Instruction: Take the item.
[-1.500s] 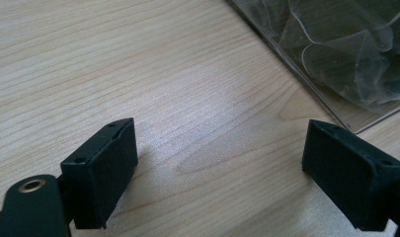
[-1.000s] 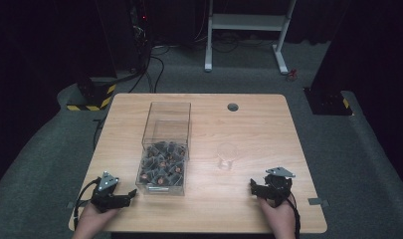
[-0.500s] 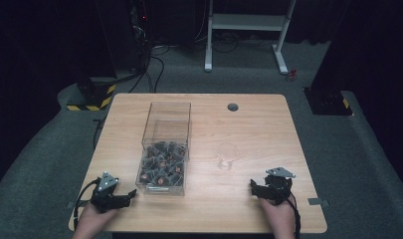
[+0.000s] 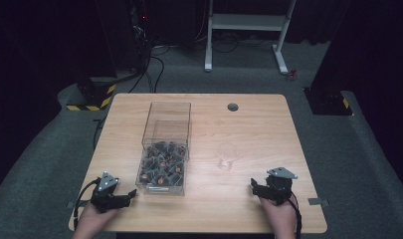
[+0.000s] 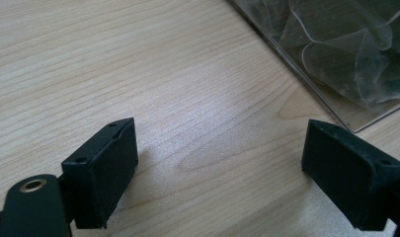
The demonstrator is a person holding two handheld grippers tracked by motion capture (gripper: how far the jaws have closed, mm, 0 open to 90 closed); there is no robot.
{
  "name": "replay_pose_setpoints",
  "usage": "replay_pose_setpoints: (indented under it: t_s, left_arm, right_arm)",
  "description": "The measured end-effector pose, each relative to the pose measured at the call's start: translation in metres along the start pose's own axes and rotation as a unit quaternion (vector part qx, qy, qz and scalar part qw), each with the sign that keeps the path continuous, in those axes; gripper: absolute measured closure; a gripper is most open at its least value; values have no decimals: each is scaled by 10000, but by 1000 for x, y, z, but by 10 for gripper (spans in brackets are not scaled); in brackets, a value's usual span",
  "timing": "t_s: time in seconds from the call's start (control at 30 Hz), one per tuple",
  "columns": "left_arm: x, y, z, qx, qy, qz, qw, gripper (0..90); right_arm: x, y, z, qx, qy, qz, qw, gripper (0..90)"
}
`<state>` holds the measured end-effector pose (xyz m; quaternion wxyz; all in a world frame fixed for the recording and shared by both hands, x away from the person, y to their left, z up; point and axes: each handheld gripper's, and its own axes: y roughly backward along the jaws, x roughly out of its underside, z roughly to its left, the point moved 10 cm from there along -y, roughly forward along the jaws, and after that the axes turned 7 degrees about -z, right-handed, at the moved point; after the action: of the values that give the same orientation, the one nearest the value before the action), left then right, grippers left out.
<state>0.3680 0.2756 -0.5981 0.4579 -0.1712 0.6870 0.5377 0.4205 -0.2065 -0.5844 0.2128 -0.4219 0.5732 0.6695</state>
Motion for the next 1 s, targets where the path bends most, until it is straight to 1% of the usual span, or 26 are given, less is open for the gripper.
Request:
replay_pose_setpoints:
  t_s: [0.03,0.07,0.17,0.3,0.33,0.43,0.5,0.53,0.67,0.73,0.77,0.83,0.87,0.9,1.0]
  left_arm:
    - [0,0,0,0,0,0,10000,145]
    - [0,0,0,1,1,0,10000,144]
    - [0,0,0,0,3,-1,10000,144]
    - [0,0,0,1,1,0,10000,144]
    - [0,0,0,1,0,1,10000,144]
    - [0,0,0,1,2,-1,10000,144]
    - [0,0,0,1,0,0,10000,145]
    - [0,0,0,1,1,0,10000,144]
    - [0,0,0,1,1,0,10000,144]
    - [0,0,0,1,1,0,10000,144]
    - [0,0,0,1,1,0,10000,144]
    - [0,0,0,0,2,0,10000,145]
    - [0,0,0,0,3,-1,10000,144]
    - [0,0,0,1,1,-1,10000,144]
    - [0,0,0,1,1,0,10000,144]
  right_arm:
    - [-1,1,1,-7,-15,-13,10000,123]
    - [-2,2,2,-60,56,-61,9999,130]
    - [-2,3,3,-81,62,-40,9999,132]
    - [-5,4,5,-112,65,-94,9999,134]
    - [-6,4,5,-122,98,-120,9998,134]
    - [-8,6,7,-141,65,-162,9997,134]
    - [-10,7,8,-169,111,-212,9996,135]
    - [-10,7,10,-173,83,-223,9996,135]
    - [-11,7,12,-206,127,-249,9994,137]
    - [-12,8,14,-234,111,-239,9994,143]
    - [-12,8,15,-248,158,-262,9992,145]
    - [-12,8,17,-275,146,-254,9992,147]
    - [-13,8,18,-289,183,-271,9990,147]
    - [-13,8,19,-294,144,-268,9991,149]
    - [-14,8,23,-347,203,-308,9987,149]
